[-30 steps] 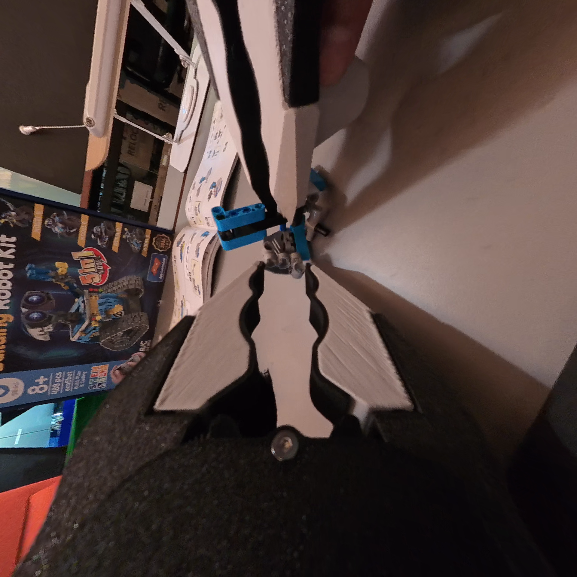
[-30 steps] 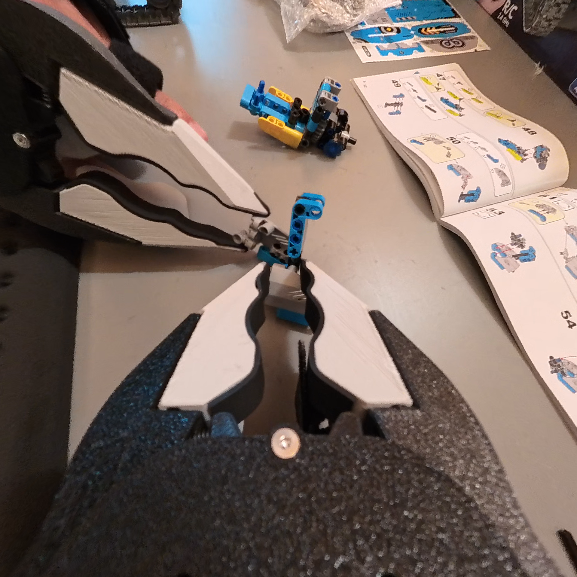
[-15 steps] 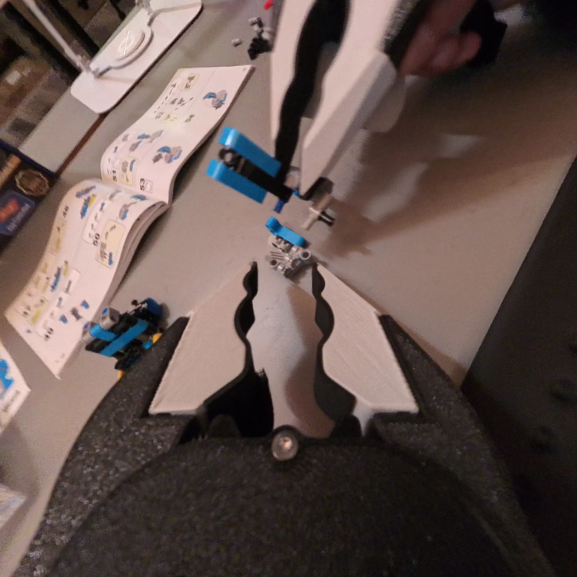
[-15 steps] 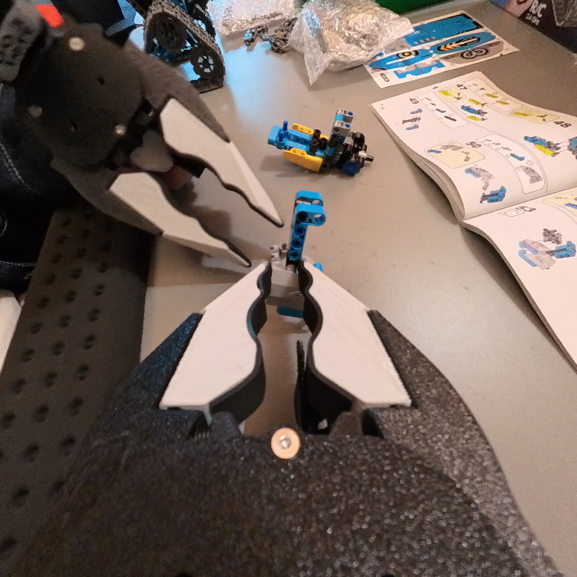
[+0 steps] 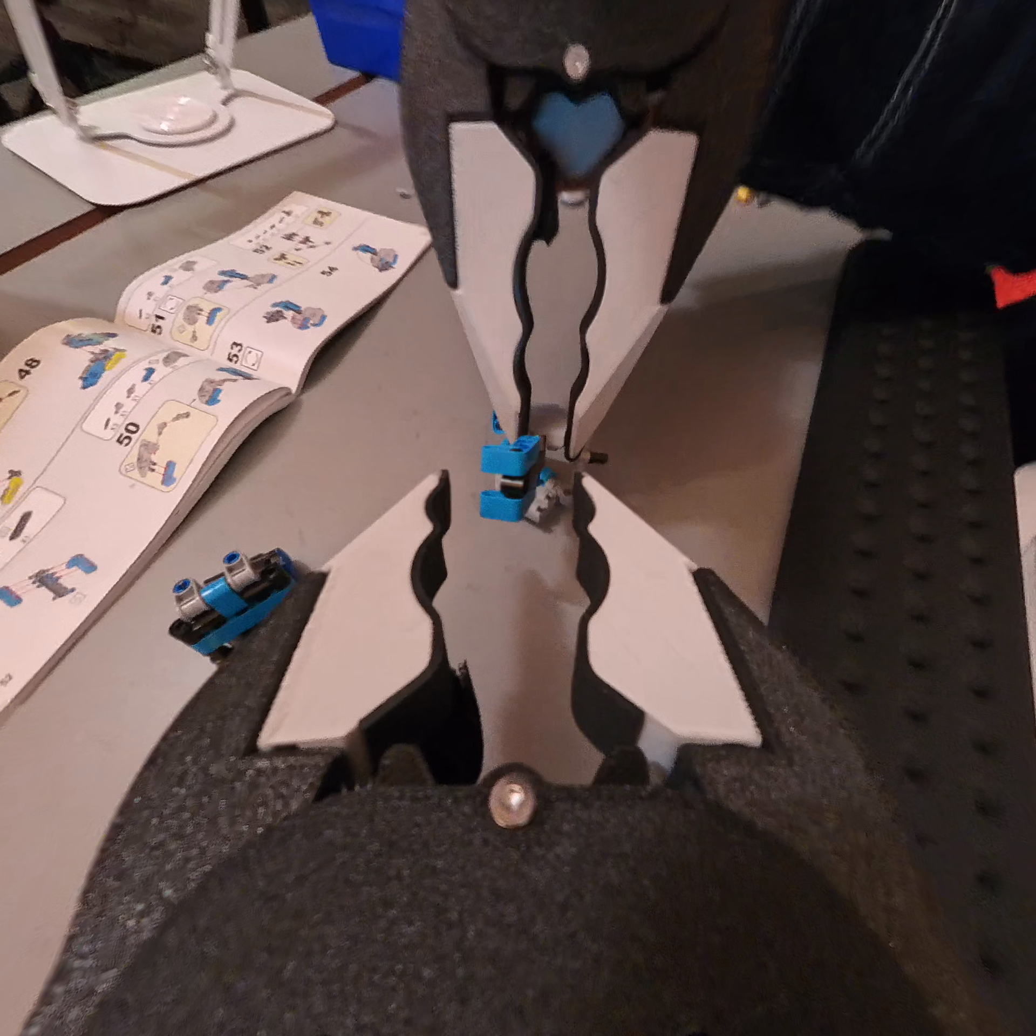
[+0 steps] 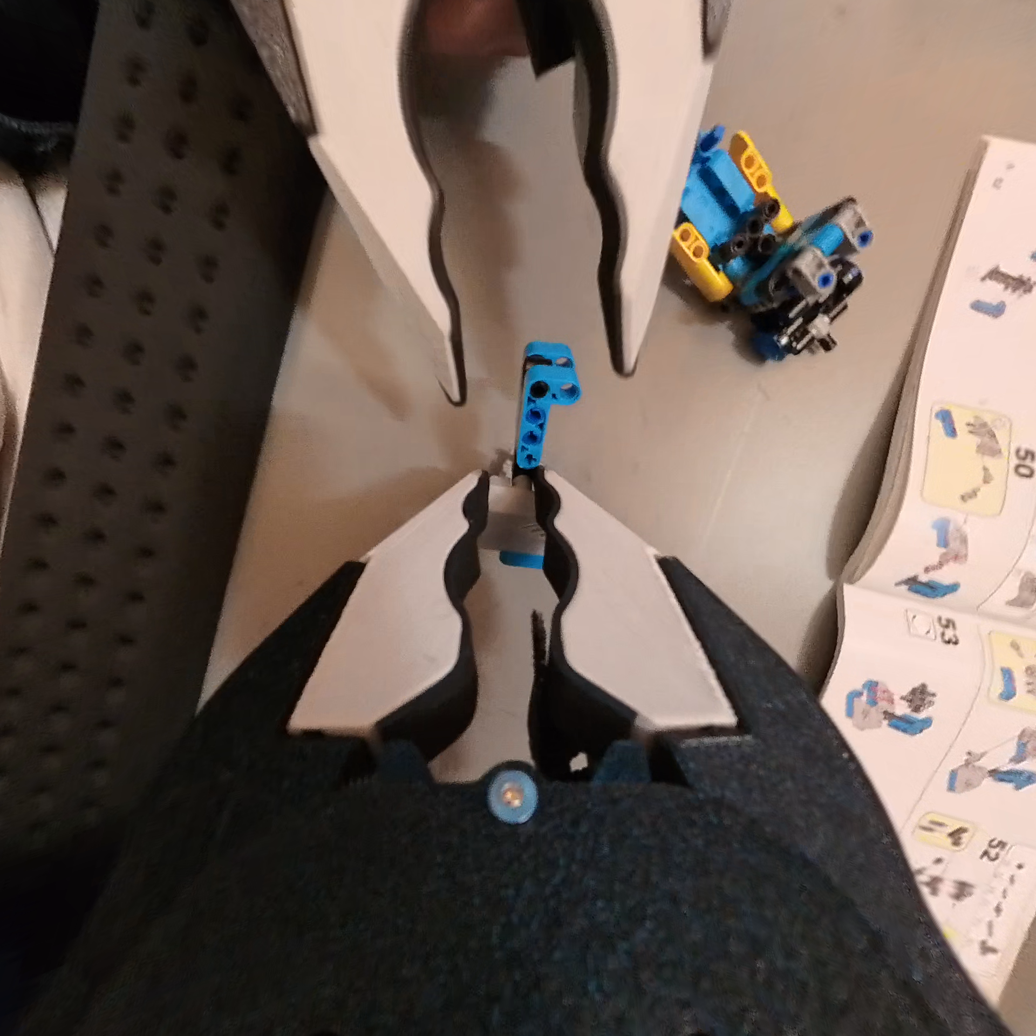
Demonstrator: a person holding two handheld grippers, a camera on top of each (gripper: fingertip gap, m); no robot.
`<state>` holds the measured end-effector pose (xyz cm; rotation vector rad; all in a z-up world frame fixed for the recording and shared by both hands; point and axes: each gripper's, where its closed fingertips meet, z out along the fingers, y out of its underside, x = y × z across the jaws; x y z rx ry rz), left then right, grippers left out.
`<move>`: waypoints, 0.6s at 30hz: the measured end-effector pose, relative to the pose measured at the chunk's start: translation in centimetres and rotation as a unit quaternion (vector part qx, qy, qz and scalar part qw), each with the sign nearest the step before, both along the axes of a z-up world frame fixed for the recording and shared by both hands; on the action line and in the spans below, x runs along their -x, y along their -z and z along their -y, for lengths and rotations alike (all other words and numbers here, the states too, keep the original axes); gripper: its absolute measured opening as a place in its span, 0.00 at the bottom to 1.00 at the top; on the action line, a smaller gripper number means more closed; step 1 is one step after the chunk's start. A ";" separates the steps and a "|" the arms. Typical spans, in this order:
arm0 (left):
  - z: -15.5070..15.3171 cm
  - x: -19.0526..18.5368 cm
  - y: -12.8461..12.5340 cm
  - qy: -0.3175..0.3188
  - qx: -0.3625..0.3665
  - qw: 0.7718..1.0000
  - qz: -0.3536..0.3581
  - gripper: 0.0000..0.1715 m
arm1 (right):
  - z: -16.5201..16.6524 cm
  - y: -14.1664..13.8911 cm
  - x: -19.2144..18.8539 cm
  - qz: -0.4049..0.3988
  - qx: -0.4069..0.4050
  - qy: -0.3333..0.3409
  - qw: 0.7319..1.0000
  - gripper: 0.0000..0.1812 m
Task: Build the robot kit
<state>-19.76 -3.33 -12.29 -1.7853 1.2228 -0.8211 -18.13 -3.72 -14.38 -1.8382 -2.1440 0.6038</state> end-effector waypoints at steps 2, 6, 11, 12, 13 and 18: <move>0.0 -0.2 0.6 0.013 -0.012 0.999 -0.028 0.17 | 0.6 -0.1 0.2 0.017 0.018 -0.019 1.000 0.09; -0.2 -0.4 1.8 0.020 -0.015 0.998 -0.056 0.12 | 0.0 0.6 -0.1 0.039 0.021 -0.009 0.999 0.09; -0.6 0.0 2.7 0.010 -0.009 0.998 -0.069 0.12 | -0.2 1.3 0.2 0.061 0.021 -0.002 0.998 0.09; -0.6 0.1 2.7 0.011 -0.005 0.998 -0.068 0.12 | -0.2 1.3 0.2 0.068 0.022 -0.003 0.997 0.08; -0.6 0.1 2.8 0.011 0.001 0.998 -0.066 0.12 | -0.1 1.4 0.2 0.075 0.022 -0.005 0.997 0.08; -0.7 0.2 3.5 0.007 -0.001 0.997 -0.080 0.12 | -0.3 1.8 0.2 0.098 0.020 -0.006 0.995 0.08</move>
